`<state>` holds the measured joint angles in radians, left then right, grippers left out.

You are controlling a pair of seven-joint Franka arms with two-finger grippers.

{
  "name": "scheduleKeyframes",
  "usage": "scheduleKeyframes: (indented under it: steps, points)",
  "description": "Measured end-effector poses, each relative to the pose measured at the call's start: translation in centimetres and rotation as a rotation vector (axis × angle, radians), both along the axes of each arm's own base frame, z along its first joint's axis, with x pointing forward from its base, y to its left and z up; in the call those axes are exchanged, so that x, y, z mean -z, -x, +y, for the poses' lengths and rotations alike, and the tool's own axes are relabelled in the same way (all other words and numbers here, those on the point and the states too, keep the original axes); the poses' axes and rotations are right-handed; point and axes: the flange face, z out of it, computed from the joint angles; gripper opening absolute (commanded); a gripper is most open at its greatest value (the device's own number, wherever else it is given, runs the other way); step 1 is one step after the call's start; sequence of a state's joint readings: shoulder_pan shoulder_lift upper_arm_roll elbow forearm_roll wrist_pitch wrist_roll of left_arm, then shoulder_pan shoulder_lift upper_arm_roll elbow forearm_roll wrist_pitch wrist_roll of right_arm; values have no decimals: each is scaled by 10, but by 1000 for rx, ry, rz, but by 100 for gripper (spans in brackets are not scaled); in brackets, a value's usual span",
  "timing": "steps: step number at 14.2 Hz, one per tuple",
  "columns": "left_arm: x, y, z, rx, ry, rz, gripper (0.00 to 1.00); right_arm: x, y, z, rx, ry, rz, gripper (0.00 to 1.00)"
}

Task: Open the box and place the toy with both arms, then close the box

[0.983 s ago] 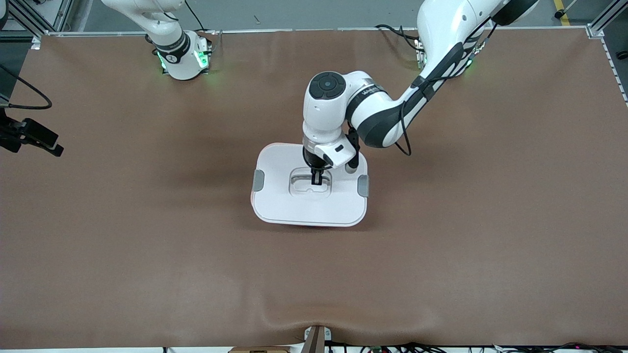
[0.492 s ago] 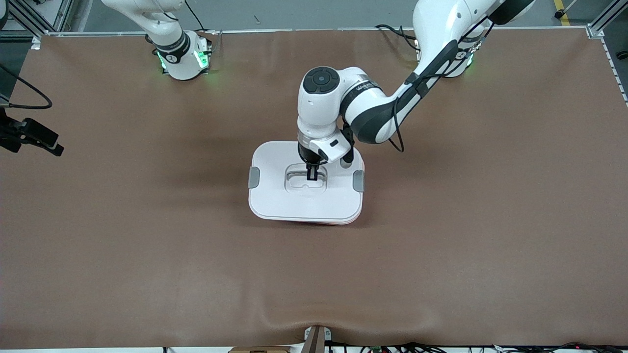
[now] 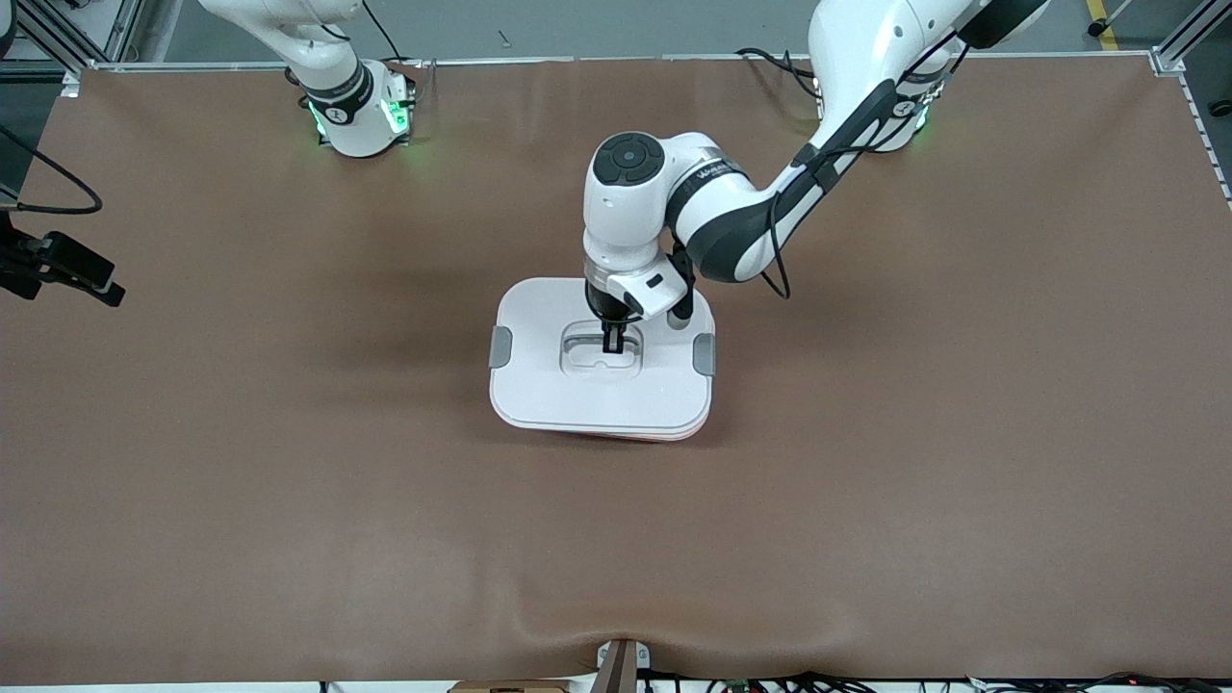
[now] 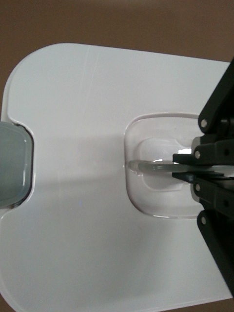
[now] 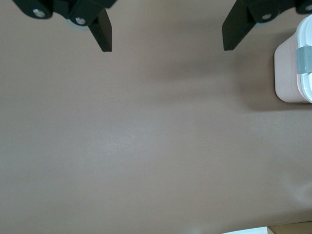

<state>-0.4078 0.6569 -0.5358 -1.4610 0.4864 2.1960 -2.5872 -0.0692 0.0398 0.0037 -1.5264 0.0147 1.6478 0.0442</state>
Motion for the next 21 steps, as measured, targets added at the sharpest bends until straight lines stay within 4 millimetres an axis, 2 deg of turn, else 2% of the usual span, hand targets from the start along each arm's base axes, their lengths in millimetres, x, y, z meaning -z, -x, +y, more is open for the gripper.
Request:
scheduleKeyframes:
  steps: [12, 21]
  points:
    - [2, 1, 0, 87, -20, -7, 0, 0, 0, 0, -10, 1, 0, 100]
    - [3, 0, 2, 90, -23, -7, 0, 1, 0, 0, -10, 1, 1, 100]
